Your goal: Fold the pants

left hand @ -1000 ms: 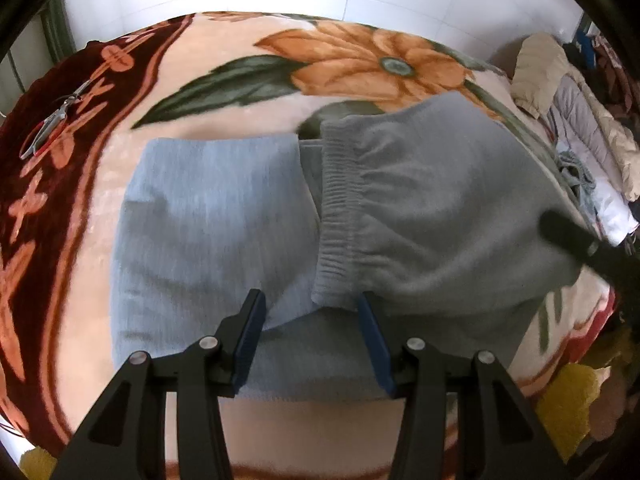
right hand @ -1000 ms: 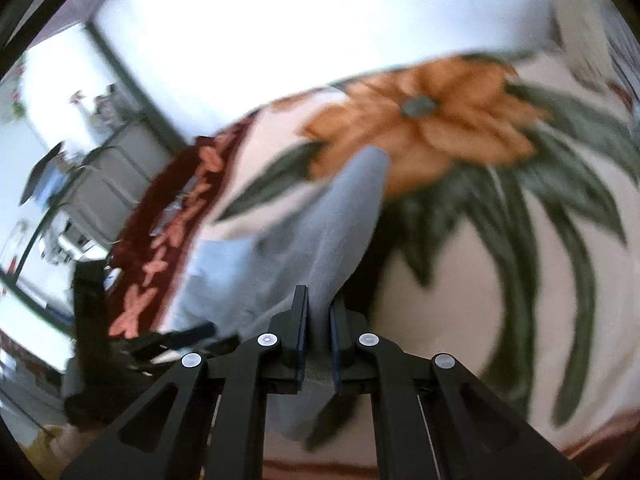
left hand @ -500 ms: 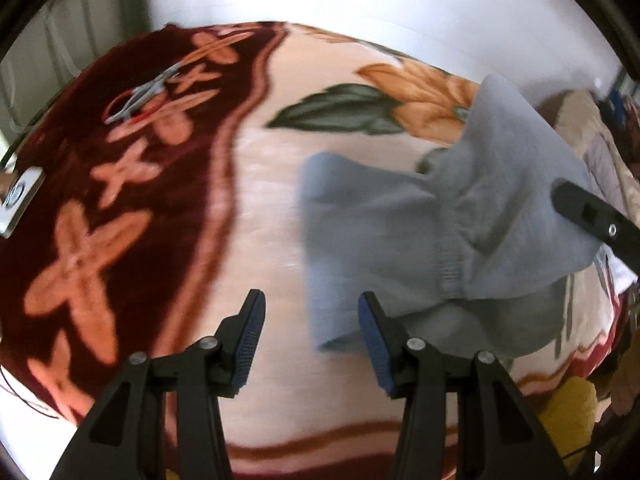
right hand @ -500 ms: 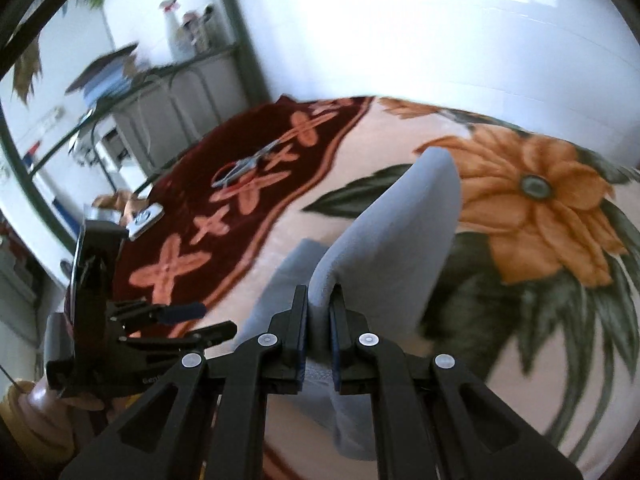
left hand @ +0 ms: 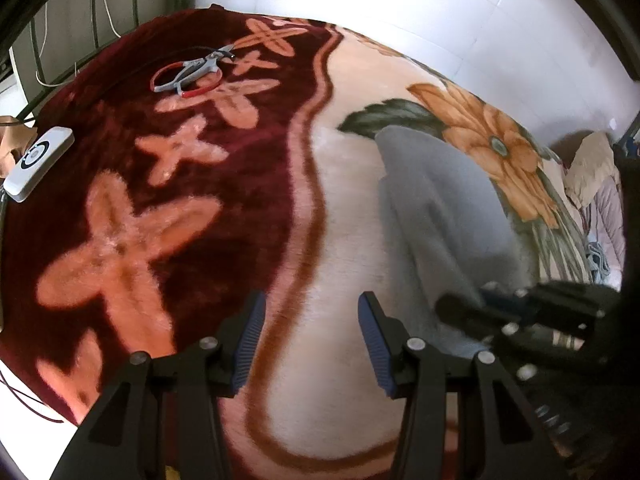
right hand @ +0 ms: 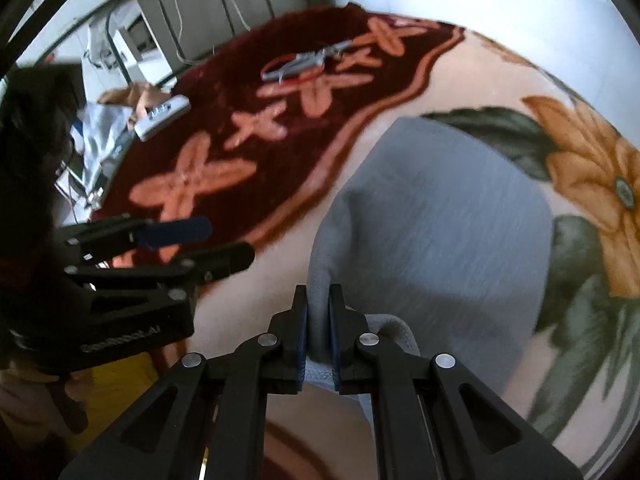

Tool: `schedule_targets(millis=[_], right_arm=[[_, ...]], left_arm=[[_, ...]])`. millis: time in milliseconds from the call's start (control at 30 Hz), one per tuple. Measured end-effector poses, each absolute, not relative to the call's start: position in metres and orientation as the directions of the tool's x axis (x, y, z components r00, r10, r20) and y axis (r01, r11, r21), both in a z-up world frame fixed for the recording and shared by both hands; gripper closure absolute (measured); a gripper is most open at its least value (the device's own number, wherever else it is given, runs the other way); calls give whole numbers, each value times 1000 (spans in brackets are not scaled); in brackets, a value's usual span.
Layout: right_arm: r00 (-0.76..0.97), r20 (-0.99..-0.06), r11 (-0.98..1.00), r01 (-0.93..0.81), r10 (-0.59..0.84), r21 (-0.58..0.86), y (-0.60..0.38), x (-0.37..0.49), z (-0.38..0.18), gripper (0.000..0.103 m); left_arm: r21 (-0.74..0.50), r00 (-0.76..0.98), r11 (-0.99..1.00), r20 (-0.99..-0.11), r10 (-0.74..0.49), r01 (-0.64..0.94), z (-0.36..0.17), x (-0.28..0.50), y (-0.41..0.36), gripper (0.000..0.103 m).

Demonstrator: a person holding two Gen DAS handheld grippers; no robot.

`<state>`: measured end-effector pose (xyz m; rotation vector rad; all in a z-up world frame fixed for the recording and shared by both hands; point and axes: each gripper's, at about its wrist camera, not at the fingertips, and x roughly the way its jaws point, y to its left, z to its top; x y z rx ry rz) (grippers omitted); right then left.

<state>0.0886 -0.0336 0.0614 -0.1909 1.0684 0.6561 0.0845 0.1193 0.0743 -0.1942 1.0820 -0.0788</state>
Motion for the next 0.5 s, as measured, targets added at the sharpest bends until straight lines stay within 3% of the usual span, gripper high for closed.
schedule_targets(millis=[167,367,500], right_arm=[[303,-851,806,-553,429,210,-31,88,68,77],[363,-799,792,-571,480,217,-47,64,107,73],[432,-786,834,-520,442,183,-79,54,115,71]], left_arm=[[-202,469,979,-868,-162,-37,73,86,124,53],[-230,497,973,-848,-182,-36,88,88,126,53],[-264,513,965,-829,-222,-8,100,93,118,50]])
